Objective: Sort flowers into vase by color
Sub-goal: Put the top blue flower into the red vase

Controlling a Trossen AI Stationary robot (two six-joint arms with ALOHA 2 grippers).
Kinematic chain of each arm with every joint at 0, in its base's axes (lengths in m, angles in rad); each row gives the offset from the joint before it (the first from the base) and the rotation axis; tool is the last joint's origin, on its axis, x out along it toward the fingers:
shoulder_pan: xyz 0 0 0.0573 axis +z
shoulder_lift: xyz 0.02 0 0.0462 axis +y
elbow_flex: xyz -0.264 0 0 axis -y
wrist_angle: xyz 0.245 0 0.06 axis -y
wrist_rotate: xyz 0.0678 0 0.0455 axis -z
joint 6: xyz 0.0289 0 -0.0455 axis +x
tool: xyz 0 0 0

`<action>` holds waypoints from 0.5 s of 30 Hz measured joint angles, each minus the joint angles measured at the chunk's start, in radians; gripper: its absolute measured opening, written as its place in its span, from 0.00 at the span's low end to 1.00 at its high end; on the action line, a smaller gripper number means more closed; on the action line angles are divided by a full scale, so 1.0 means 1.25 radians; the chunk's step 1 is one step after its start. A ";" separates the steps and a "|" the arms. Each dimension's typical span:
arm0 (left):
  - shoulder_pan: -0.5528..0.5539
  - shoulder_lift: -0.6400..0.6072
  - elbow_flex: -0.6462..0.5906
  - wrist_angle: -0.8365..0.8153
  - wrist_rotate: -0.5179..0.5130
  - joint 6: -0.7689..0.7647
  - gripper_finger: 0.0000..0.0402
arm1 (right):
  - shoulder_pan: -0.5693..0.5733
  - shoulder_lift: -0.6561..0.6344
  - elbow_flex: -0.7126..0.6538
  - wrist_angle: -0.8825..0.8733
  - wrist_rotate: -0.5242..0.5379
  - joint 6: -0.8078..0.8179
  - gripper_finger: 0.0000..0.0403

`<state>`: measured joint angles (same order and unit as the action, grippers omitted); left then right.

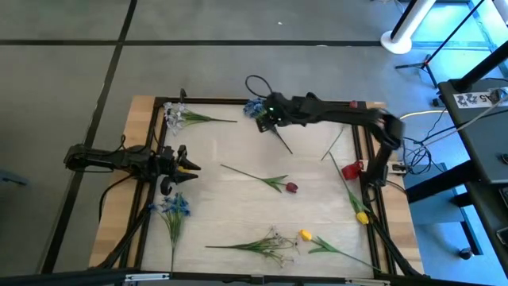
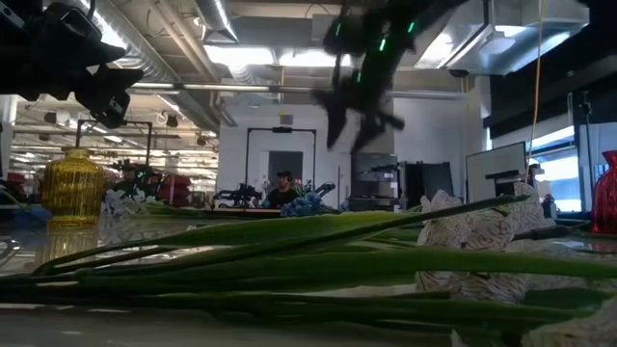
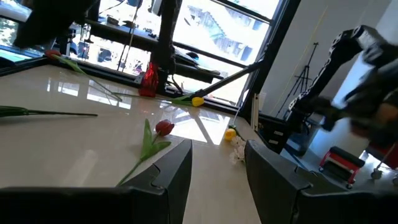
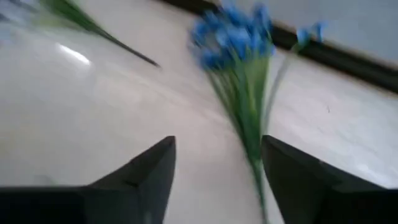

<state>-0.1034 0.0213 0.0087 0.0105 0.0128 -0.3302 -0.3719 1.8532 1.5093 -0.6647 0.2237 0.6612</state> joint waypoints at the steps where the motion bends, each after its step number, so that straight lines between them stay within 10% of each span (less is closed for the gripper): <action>1: 0.000 0.000 0.000 0.000 0.000 0.000 0.36 | -0.017 0.026 0.000 -0.001 -0.010 -0.010 0.63; 15: 0.000 0.000 0.000 0.002 -0.016 0.004 0.36 | -0.080 0.206 -0.001 -0.003 -0.095 -0.117 0.53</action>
<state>-0.1036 0.0212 0.0082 0.0134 -0.0078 -0.3254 -0.4717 2.1105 1.5085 -0.6682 0.1055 0.5146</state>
